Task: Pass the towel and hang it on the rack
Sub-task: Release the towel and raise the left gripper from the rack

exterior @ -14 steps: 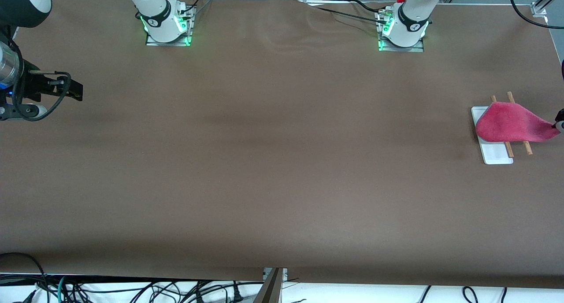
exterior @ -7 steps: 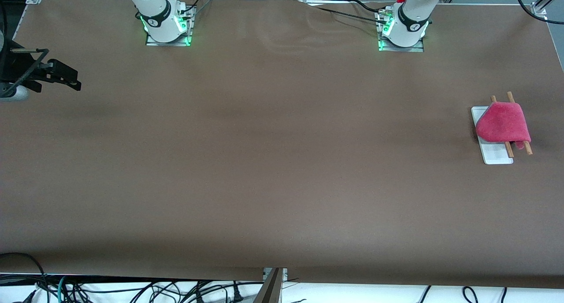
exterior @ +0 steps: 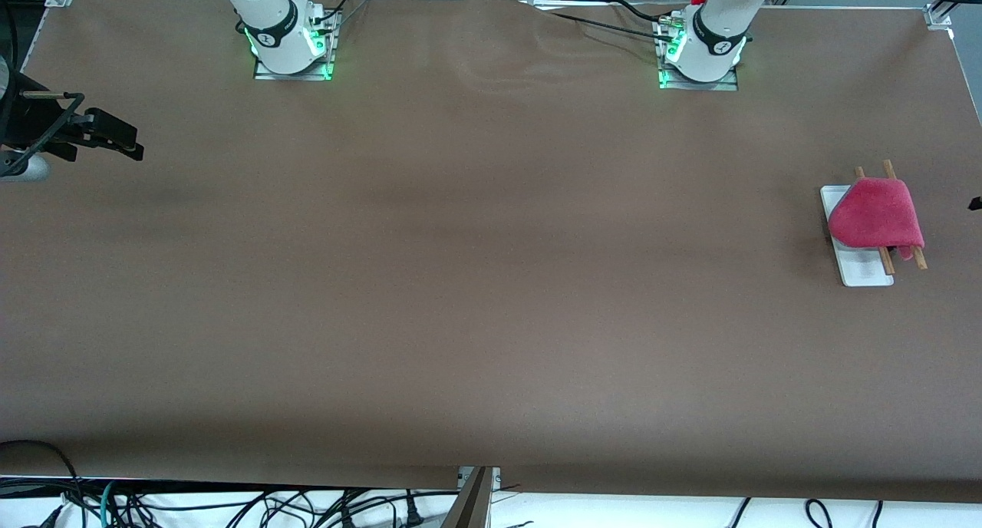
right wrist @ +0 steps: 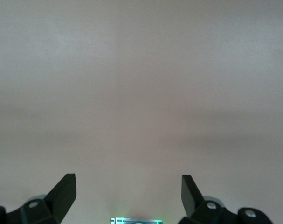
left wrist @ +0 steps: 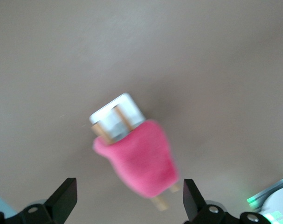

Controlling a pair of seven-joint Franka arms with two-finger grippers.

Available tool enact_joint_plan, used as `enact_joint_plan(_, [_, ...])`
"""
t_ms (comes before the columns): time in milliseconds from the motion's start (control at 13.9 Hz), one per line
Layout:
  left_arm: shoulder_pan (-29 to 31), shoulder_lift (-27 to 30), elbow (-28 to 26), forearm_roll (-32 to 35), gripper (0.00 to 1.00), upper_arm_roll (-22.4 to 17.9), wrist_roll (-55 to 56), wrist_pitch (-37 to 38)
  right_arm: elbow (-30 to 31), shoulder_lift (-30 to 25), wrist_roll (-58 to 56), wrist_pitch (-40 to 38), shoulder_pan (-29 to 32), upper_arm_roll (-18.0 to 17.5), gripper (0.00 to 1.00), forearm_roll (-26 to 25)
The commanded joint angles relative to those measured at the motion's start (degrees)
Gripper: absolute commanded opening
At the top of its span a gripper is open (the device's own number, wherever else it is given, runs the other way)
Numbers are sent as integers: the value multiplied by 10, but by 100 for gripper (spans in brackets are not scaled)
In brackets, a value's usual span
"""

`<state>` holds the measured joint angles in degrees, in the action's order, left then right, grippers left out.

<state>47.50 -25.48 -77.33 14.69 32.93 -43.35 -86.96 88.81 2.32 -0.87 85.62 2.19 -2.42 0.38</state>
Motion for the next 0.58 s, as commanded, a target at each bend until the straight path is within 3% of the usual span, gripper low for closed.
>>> enact_joint_plan(0, [0, 17, 3, -9, 100, 69, 131, 44, -2, -1, 3, 8, 4, -3, 100, -1])
enact_joint_plan(144, [-12, 44, -4, -10, 100, 114, 243, 53, -7, 0, 3, 10, 4, -4, 100, -1])
enact_joint_plan(216, [-53, 51, -3, -11, 100, 107, 282, 54, -7, 0, 3, 10, 4, -4, 100, -2])
enact_joint_plan(432, [-170, 91, -8, -81, 100, -2, 313, 50, -8, 3, 3, 14, 3, -4, 100, -14])
enact_joint_plan(504, [-224, 108, -11, -104, 100, -70, 313, 49, -9, 4, 3, 14, 3, -4, 100, -13])
